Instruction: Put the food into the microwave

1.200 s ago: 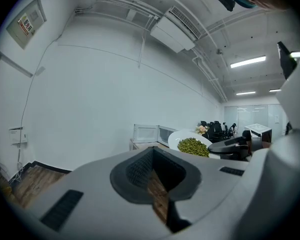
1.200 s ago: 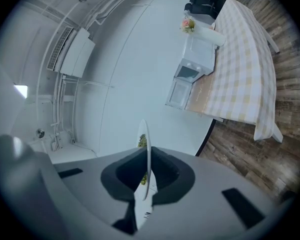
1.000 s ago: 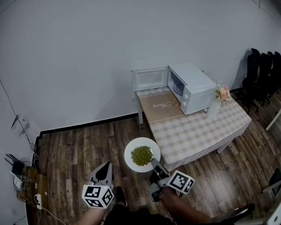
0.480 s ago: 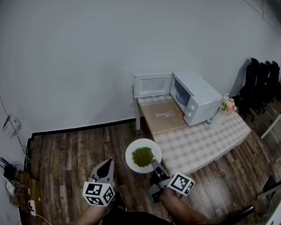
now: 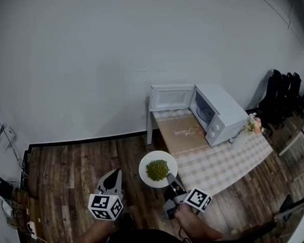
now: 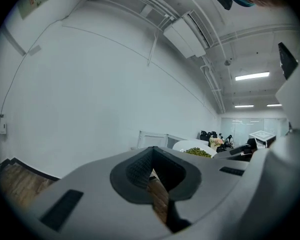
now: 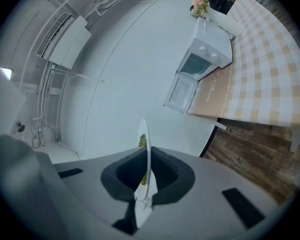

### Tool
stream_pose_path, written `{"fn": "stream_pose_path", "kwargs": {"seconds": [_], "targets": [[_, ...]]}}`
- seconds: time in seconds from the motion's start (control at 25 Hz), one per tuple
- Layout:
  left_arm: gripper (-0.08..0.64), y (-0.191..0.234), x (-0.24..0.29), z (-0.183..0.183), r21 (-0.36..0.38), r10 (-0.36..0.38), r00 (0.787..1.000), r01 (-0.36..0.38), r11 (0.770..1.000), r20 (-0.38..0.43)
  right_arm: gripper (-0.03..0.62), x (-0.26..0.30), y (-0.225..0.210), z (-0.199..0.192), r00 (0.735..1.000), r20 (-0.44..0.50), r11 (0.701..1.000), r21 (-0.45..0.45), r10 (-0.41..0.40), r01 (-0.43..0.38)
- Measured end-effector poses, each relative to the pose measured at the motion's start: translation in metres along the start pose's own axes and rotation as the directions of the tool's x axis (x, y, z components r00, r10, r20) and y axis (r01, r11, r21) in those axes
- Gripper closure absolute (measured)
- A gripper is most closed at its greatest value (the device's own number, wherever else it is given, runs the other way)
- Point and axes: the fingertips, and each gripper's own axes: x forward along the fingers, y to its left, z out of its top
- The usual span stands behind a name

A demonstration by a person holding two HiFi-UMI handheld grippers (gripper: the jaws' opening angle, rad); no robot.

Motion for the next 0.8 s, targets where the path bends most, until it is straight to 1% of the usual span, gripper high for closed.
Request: {"fn": "stream_pose_path", "kwargs": {"seconds": [0.08,0.16,0.36,0.44,0.6,0.72,0.8], "targets": [[0.552,0.011,0.008,0.003,0.000,-0.015,1.000,0.015,1.000,-0.006,0.569,0.014,0.003,0.002,1.000,0.004,1.000,-0.010,-0.013,0.013],[0.552,0.018,0.019,0.007,0.023,-0.042,0.999,0.042,0.999,-0.013,0.569,0.029,0.004,0.005,0.999,0.019,1.000,-0.012,-0.026,0.026],[0.552,0.048,0.041,0.019,0.036,-0.086,0.996,0.086,0.996,-0.012,0.569,0.072,0.011,0.003,0.999,0.051,1.000,-0.006,-0.011,0.012],[0.552,0.060,0.050,0.021,0.029,-0.099,0.995,0.100,0.995,-0.015,0.569,0.087,0.014,0.001,0.998,0.063,1.000,-0.004,-0.010,0.010],[0.552,0.077,0.069,0.021,0.007,-0.128,0.992,0.129,0.992,-0.020,0.570,0.103,0.013,-0.003,0.995,0.085,0.999,-0.006,-0.046,0.047],[0.552,0.081,0.080,0.020,-0.014,-0.158,0.987,0.157,0.987,-0.028,0.569,0.112,0.016,-0.001,0.994,0.091,0.998,-0.008,-0.063,0.064],[0.552,0.082,0.089,0.019,-0.017,-0.174,0.984,0.174,0.985,-0.033,0.571,0.118,0.017,0.004,0.993,0.098,0.998,-0.008,-0.058,0.059]]}}
